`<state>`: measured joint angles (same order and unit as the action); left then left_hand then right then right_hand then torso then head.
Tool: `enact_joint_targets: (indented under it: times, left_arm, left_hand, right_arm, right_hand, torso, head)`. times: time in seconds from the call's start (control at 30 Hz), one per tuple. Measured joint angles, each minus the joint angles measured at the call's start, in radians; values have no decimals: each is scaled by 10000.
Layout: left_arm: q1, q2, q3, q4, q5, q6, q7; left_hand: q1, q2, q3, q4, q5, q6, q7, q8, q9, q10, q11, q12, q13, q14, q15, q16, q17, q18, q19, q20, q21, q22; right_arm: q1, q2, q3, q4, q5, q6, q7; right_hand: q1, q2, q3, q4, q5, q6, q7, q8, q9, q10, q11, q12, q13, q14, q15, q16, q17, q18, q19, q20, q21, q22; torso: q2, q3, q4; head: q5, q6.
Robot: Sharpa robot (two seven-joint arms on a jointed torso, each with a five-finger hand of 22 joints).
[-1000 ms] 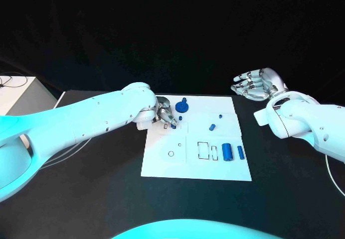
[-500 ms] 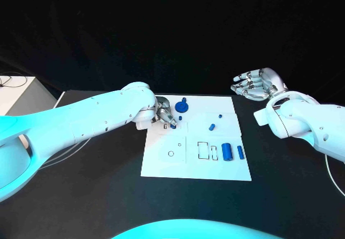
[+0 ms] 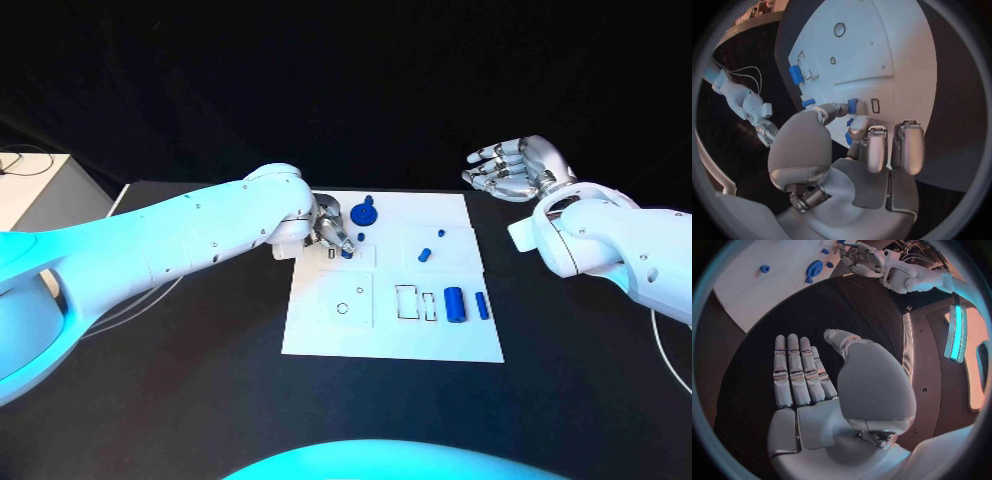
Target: Assemble the parts on the task board
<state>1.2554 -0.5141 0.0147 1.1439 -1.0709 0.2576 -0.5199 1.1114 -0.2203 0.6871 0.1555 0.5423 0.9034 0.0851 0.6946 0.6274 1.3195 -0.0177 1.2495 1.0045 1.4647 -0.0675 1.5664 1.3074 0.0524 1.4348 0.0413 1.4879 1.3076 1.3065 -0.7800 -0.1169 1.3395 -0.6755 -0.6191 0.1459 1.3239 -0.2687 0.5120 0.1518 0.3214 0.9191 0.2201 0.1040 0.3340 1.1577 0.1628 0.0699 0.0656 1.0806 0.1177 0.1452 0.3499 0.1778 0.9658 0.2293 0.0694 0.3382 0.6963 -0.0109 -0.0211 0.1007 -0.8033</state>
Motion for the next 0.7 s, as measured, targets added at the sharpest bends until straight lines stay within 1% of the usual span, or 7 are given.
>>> enact_joint_targets:
  times: [0.13, 0.23, 0.3, 0.33, 0.37, 0.43, 0.7]
  left_arm:
    - [9, 48, 1, -55, -34, 49, -4]
    - [13, 90, 2, -96, -58, 82, -5]
    - [16, 114, 2, -120, -73, 100, -7]
    - [16, 123, 2, -127, -80, 105, -8]
    - [17, 135, 2, -135, -86, 109, -8]
    - [18, 157, 1, -151, -97, 111, -10]
    - [15, 231, -9, -225, -132, 111, -32]
  left_hand:
    - [0, 0, 0, 0, 0, 33, -32, 0, 1, 53, 16, 43, 51, 0, 0, 0, 0, 0, 0, 0, 0, 0]
    - [-66, 66, 0, 0, -1, 72, -70, 0, 15, 122, 15, 48, 105, 0, 0, 0, 0, 1, 0, 0, 0, 0]
    - [-66, 66, 0, 0, -1, 87, -83, 0, 45, 123, 14, 88, 122, 0, 0, 0, 0, 1, 0, 0, 0, 0]
    - [-66, 66, -29, -29, -2, 113, -65, 0, 45, 157, -19, 131, 160, 1, 0, 0, 0, 1, 0, 0, 0, -1]
    - [-111, 111, -41, -41, -2, 145, -72, 0, 45, 224, -9, 171, 225, 1, 0, 0, 0, 1, 0, 0, 0, 0]
    - [-167, 166, -41, -41, -7, 157, -82, 7, 59, 306, -51, 232, 350, 1, 0, 0, 0, 3, 37, -37, 40, -1]
    - [-264, 183, -41, -41, -24, 212, -102, 66, 85, 337, -53, 246, 435, 1, 1, 0, 0, 2, 37, -37, 40, -1]
  right_arm:
    - [0, 1, 0, 0, 0, 0, 0]
    - [0, 3, 0, 0, 1, 0, 0]
    - [0, 3, 0, 0, 1, 0, 0]
    - [0, 3, 0, 1, 2, 0, 1]
    - [0, 3, 0, 4, 2, 0, 1]
    - [0, 3, 0, 8, 2, 0, 2]
    - [0, 2, 0, 20, 3, -1, 4]
  right_hand:
    - [0, 0, 0, 0, 0, 0, 0, 0, 0, 0, 0, 0, 0, 0, 0, 0, 0, 0, 0, 0, 0, 0]
    - [0, 0, 0, 0, 0, 0, 0, 0, 0, 0, 0, 0, 0, 0, 0, 0, 0, 0, 0, 0, 0, 0]
    - [0, 0, 0, 0, 0, 0, 0, 0, 0, 0, 0, 0, 0, 0, 0, 0, 0, 0, 0, 0, 0, 0]
    - [0, 0, 0, 0, 0, 0, 0, 0, 0, 0, 0, 0, 0, 0, 0, 0, 0, 0, 0, 0, 0, 0]
    - [0, 0, 0, 0, 0, 0, 0, 0, 0, 0, 0, 0, 0, 0, 0, 0, 0, 0, 0, 0, 0, 0]
    - [0, 0, 0, 0, 0, 0, 0, 0, 0, 0, 0, 0, 0, 0, 0, 0, 0, 0, 0, 0, 0, 0]
    - [0, 0, 0, 0, 0, 0, 0, 0, 0, 0, 0, 0, 0, 0, 0, 0, 1, 0, 0, 0, 0, -24]
  torso:
    - [-1, -3, 1]
    - [-1, -3, 1]
    - [-3, -3, 4]
    - [-3, -3, 5]
    - [-4, -3, 7]
    - [-4, -2, 8]
    - [-3, 2, 2]
  head:
    - [-7, 1]
    - [-13, 2]
    - [-15, 2]
    - [-15, 2]
    - [-15, 2]
    - [-16, 2]
    - [-21, 20]
